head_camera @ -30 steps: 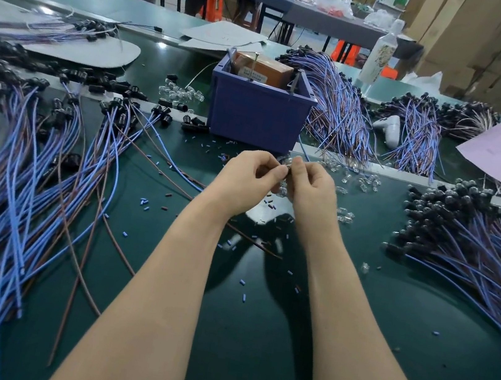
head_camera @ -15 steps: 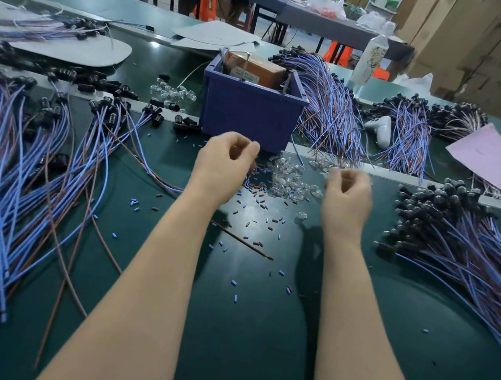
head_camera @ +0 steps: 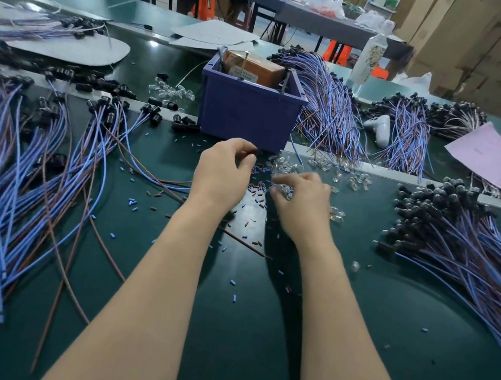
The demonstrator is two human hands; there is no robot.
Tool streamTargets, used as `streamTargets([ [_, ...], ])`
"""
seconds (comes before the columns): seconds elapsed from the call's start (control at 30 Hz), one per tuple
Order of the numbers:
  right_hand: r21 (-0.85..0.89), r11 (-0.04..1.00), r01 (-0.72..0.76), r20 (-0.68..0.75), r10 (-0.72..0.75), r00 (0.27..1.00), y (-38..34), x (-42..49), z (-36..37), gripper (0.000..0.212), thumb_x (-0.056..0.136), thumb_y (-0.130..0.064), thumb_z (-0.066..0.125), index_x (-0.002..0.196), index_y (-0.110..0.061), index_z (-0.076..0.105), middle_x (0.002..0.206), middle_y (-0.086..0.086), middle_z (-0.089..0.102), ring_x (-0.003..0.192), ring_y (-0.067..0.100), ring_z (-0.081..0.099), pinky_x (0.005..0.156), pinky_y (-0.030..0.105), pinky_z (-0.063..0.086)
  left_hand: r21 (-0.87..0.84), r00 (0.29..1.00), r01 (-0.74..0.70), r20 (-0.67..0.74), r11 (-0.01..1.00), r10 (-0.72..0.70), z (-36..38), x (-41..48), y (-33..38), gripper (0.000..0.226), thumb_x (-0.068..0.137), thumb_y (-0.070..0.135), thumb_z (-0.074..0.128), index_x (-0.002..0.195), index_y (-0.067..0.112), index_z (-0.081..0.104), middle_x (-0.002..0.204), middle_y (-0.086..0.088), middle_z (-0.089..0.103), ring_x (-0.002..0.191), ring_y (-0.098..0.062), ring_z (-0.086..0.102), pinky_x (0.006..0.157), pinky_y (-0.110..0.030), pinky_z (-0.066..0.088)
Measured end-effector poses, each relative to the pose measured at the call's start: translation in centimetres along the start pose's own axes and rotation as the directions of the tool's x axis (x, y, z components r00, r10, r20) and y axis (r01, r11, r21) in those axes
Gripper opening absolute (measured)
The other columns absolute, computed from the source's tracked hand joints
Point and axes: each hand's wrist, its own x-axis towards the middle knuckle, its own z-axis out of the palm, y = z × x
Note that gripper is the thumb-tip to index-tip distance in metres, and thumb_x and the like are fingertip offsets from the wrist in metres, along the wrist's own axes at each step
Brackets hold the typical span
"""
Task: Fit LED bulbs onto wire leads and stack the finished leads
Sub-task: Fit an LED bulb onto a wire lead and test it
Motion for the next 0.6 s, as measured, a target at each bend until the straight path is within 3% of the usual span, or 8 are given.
streamTargets([
  [0.17, 0.066, 0.985, -0.16, -0.12, 0.167, 0.979, 2.0, 0.3, -1.3, 0.026, 0.094, -0.02, 0.05, 0.116, -0.021, 0.064, 0.125, 0.011, 0.052, 0.119, 0.031, 0.041, 0.101, 0.039, 0.035, 0.031, 0.999, 0.028, 0.032, 0.999, -0.029, 0.4, -0.1, 0.0, 0.019, 0.094, 0.015, 0.053, 0.11, 0.015, 0.065, 0.089, 0.004, 0.06, 0.084, -0.013, 0.055, 0.075, -0.018, 0.037],
  [0.33, -0.028, 0.985, -0.171, -0.049, 0.169, 0.984, 1.6, 0.2, -0.6, 0.03, 0.095, -0.03, 0.051, 0.124, -0.029, 0.059, 0.13, 0.009, 0.048, 0.124, 0.031, 0.037, 0.102, 0.04, 0.031, 0.041, 0.997, 0.008, 0.078, 0.999, -0.012, 0.9, -0.2, -0.2, 0.019, 0.093, 0.015, 0.054, 0.11, 0.015, 0.064, 0.088, 0.004, 0.059, 0.08, -0.012, 0.051, 0.068, -0.011, 0.032],
  [0.47, -0.068, 0.981, -0.182, -0.064, 0.178, 0.982, 1.4, 0.2, -0.2, 0.027, 0.095, -0.031, 0.052, 0.12, -0.029, 0.061, 0.126, 0.009, 0.05, 0.122, 0.031, 0.038, 0.1, 0.04, 0.031, 0.061, 0.993, -0.017, 0.12, 0.998, 0.009, 0.9, -0.4, -0.2, 0.025, 0.093, 0.015, 0.055, 0.116, 0.016, 0.065, 0.093, 0.004, 0.06, 0.082, -0.009, 0.052, 0.071, -0.006, 0.031],
  [0.6, -0.06, 0.976, -0.212, -0.085, 0.206, 0.975, 1.4, 0.3, -0.1, 0.025, 0.094, -0.032, 0.053, 0.117, -0.025, 0.061, 0.125, 0.009, 0.05, 0.122, 0.03, 0.039, 0.099, 0.04, 0.03, 0.082, 0.99, -0.016, 0.139, 0.997, 0.005, 0.9, -0.4, -0.2, 0.023, 0.093, 0.017, 0.056, 0.114, 0.017, 0.065, 0.101, 0.002, 0.065, 0.084, -0.009, 0.053, 0.076, -0.013, 0.036],
])
